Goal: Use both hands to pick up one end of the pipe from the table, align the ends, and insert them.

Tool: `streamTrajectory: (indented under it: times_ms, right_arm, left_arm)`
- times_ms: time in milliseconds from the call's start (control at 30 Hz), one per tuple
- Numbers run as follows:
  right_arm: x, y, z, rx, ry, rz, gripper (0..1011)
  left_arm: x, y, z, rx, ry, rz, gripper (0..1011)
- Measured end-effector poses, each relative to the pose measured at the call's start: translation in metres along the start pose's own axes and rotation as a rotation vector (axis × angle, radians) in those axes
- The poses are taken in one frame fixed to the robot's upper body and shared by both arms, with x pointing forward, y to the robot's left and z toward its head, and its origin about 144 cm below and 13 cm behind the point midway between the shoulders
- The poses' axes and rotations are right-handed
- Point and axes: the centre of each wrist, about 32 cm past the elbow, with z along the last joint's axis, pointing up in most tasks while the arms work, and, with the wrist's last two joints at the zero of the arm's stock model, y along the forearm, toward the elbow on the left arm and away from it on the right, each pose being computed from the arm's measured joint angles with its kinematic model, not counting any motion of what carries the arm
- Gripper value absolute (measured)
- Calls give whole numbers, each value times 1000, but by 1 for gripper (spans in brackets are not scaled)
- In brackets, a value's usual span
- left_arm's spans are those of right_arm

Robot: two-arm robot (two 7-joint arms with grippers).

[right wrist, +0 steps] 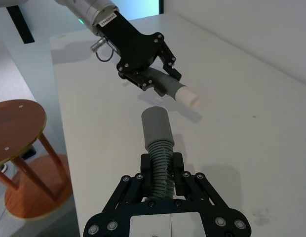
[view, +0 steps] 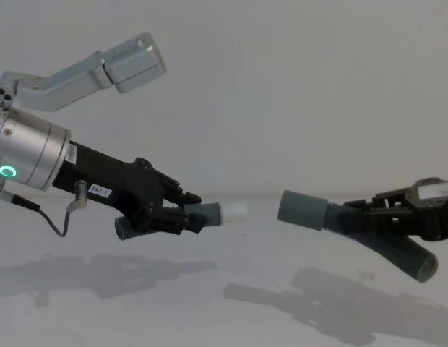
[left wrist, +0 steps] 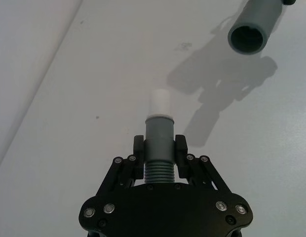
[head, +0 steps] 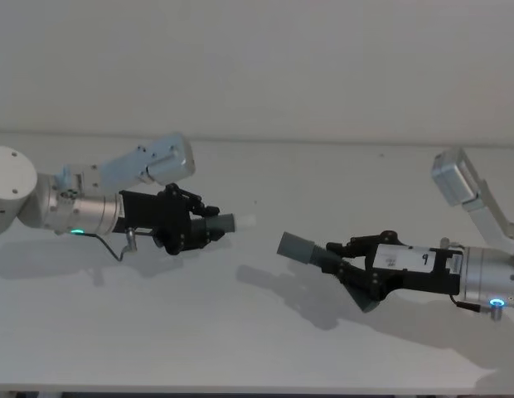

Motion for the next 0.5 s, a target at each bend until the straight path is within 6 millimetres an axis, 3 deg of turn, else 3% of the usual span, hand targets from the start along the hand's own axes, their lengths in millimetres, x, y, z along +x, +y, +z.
streamTrajectory:
  times_ms: [500]
  right_arm:
    - [3,10,4,-20,1,40,256]
  left_arm:
    - [2,-2,0,-11,-14,-34,355]
